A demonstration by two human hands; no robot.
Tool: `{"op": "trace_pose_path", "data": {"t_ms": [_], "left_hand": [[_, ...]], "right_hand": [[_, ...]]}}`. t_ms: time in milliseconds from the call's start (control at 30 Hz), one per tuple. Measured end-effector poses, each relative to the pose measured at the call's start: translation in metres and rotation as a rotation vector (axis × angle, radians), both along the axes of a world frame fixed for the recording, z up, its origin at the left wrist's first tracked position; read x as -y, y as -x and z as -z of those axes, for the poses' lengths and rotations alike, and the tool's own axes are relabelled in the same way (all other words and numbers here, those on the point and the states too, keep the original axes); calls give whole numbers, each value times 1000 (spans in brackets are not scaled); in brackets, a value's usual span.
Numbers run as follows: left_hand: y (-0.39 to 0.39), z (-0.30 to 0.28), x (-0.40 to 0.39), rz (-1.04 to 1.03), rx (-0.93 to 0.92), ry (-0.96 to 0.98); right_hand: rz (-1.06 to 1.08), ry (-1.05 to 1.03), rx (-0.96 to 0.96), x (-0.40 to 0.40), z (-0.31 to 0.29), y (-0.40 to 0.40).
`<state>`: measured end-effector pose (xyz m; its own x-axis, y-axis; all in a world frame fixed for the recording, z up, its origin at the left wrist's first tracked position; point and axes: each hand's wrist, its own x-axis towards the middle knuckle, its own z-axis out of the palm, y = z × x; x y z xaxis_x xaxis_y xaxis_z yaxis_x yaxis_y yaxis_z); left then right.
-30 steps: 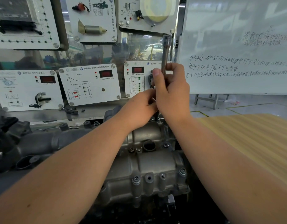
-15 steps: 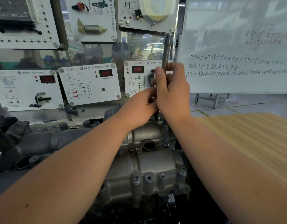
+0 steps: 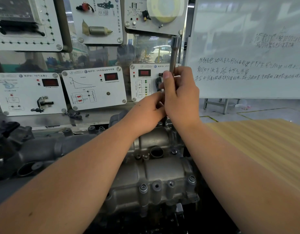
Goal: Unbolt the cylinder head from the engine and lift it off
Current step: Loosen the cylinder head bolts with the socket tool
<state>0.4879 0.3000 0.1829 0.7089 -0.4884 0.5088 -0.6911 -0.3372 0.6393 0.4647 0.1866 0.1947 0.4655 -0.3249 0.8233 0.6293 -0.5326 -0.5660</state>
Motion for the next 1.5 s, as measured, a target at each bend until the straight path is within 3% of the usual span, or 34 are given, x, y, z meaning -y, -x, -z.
{"op": "trace_pose_path", "data": {"t_ms": [1500], "left_hand": [[2,-1,1,-40,38,-38]], "right_hand": [[9,8,-8,2,1,-2]]}}
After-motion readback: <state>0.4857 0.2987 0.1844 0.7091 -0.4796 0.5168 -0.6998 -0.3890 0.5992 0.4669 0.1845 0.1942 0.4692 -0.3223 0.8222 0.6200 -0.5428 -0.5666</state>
